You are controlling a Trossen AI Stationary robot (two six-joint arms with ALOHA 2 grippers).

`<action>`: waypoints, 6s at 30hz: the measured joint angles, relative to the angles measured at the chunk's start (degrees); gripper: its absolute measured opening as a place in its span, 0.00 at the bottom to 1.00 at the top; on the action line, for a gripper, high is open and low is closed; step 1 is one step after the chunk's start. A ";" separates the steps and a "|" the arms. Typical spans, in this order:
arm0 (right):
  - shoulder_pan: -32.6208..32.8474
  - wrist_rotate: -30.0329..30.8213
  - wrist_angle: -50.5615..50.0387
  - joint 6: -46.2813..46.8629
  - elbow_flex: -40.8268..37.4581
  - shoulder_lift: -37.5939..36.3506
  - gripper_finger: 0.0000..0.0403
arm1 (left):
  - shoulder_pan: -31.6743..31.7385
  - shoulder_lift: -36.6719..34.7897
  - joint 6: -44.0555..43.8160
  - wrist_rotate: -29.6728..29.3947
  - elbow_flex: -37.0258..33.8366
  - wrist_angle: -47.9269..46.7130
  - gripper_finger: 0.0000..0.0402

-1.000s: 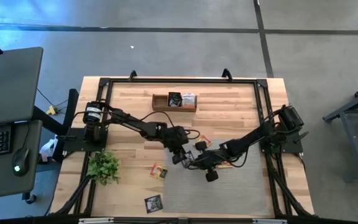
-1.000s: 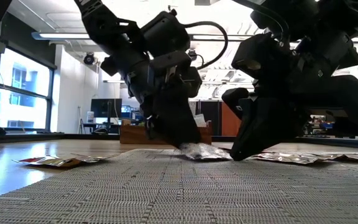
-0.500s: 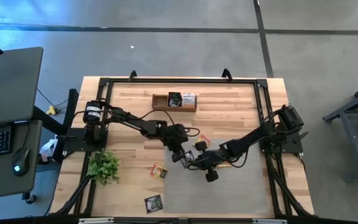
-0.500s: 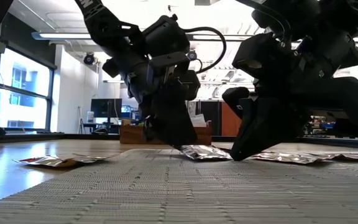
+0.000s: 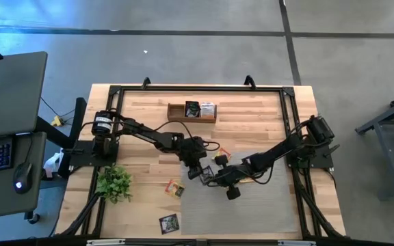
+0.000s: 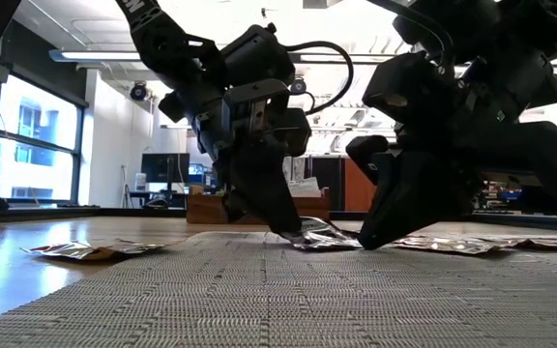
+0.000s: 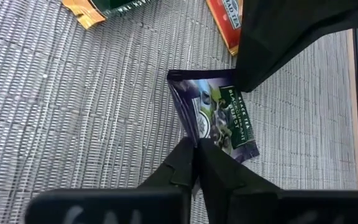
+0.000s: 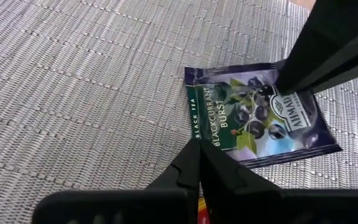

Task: Pick & Place Tea
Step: Put the black tea bag into the middle section of the wooden organizer

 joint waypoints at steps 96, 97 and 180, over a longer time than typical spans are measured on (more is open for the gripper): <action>-33.78 0.22 -5.01 -3.70 16.19 -5.16 0.00 | -7.48 -44.00 10.85 -61.22 -28.39 -0.39 0.45; -34.46 0.13 -11.69 -5.97 20.33 -4.91 0.00 | -7.48 -44.00 11.31 -61.61 -28.39 -0.41 0.45; 2.06 -3.65 -45.94 10.44 41.71 13.88 0.21 | -33.55 -33.56 -10.19 -32.00 -25.48 18.95 0.45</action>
